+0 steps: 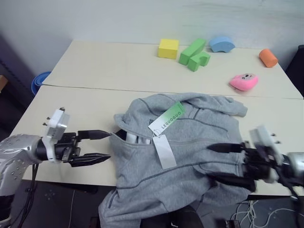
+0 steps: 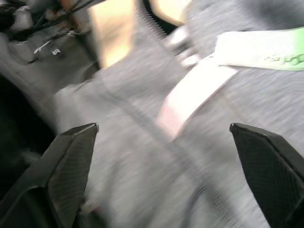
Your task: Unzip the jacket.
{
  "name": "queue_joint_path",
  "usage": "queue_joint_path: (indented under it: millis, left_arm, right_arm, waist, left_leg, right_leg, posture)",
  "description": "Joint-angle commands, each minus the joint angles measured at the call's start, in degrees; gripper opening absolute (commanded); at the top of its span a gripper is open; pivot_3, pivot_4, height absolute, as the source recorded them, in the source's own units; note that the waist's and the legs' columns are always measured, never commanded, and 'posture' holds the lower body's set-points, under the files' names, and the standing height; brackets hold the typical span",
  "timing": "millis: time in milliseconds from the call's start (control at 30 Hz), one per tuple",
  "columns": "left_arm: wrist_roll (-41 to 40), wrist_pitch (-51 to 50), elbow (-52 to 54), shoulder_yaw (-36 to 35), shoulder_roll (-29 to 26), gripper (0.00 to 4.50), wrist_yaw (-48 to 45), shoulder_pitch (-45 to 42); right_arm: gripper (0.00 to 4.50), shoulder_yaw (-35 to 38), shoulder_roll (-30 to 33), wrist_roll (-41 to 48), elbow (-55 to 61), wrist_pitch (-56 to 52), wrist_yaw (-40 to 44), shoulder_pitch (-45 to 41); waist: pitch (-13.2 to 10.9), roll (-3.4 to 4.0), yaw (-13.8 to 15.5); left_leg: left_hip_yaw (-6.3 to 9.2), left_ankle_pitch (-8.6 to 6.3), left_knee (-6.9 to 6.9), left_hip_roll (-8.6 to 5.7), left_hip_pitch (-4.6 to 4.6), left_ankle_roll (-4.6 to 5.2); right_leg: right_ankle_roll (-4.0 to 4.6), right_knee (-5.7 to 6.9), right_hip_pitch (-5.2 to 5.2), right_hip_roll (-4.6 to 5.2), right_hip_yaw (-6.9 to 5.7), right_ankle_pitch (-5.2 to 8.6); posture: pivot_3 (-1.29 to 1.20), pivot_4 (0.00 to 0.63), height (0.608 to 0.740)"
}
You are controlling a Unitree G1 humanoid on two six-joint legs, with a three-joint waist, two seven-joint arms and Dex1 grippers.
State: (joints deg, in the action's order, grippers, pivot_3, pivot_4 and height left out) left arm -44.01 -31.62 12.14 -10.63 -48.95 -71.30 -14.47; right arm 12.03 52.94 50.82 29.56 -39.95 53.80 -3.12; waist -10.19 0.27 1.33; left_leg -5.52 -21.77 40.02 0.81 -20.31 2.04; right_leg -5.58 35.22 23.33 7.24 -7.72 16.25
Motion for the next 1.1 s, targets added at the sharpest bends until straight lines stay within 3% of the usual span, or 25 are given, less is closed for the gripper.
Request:
queue_joint_path:
  millis: [33,200,333,533,733,833,1100]
  left_arm:
    - [7.98,7.18,-2.36,6.71,3.44,4.04,0.62,-6.48]
    - [21.07,18.57,-10.88,16.65,12.08,4.04,3.26,-15.72]
    - [26.56,24.16,-18.38,18.63,17.24,4.04,7.25,-18.56]
    - [30.54,28.57,-22.72,20.58,15.10,4.04,3.38,-15.52]
    - [31.20,28.28,-24.32,20.37,13.50,4.04,2.21,-13.71]
    - [32.07,29.11,-25.53,20.69,13.89,4.06,2.73,-13.56]
    - [32.49,29.48,-27.05,20.27,15.47,4.06,4.44,-13.59]
  right_arm:
    - [4.50,-6.98,-3.30,-5.53,-3.59,-0.24,-3.69,-6.71]
    - [4.50,-17.02,-10.41,-10.84,-9.82,-4.07,-6.90,-15.86]
    - [4.50,-20.79,-14.79,-11.30,-12.48,-9.09,-8.54,-18.84]
    - [4.50,-19.59,-22.98,-8.59,-15.11,-14.39,-11.86,-22.34]
    - [4.50,-20.52,-25.38,-7.77,-16.01,-18.63,-11.51,-25.05]
    - [3.94,-22.34,-26.35,-8.83,-17.50,-20.09,-11.49,-26.61]
    - [1.24,-25.87,-26.01,-12.65,-18.56,-19.02,-9.40,-26.58]
  waist:
    - [-0.02,-0.03,0.12]
    - [-0.02,-0.06,0.08]
    - [-0.02,-0.07,0.02]
    - [-0.01,-0.07,-0.85]
    - [-0.01,-0.07,-1.38]
    - [-0.01,-0.07,-1.46]
    - [-0.01,-0.08,-1.46]
  left_leg:
    - [-0.10,0.02,0.02,-0.05,-0.06,0.04]
    - [-0.19,0.11,0.12,-0.16,-0.17,0.21]
    - [-0.23,0.12,0.12,-0.11,-0.16,0.21]
    - [-0.32,0.13,0.11,0.03,-0.16,0.18]
    - [-0.28,0.13,0.12,0.04,-0.16,0.18]
    - [-0.27,0.13,0.12,0.01,-0.16,0.18]
    - [-0.27,0.13,0.12,0.00,-0.13,0.18]
  right_leg:
    - [-0.02,0.08,0.09,-0.03,-0.03,-0.01]
    - [-0.19,0.10,0.16,-0.06,-0.08,-0.10]
    - [-0.21,0.14,0.19,-0.11,-0.09,-0.11]
    - [-0.21,0.17,0.27,-0.15,-0.08,-0.11]
    - [-0.21,0.22,0.28,-0.11,-0.08,-0.11]
    - [-0.21,0.23,0.28,-0.06,-0.08,-0.11]
    - [-0.20,0.28,0.28,-0.05,-0.09,-0.11]
  posture:
    - [0.00,0.150,0.740]
    - [0.00,0.150,0.740]
    - [0.00,0.150,0.740]
    - [0.00,0.150,0.740]
    - [0.00,0.150,0.740]
    - [0.00,0.150,0.740]
    - [0.00,0.150,0.740]
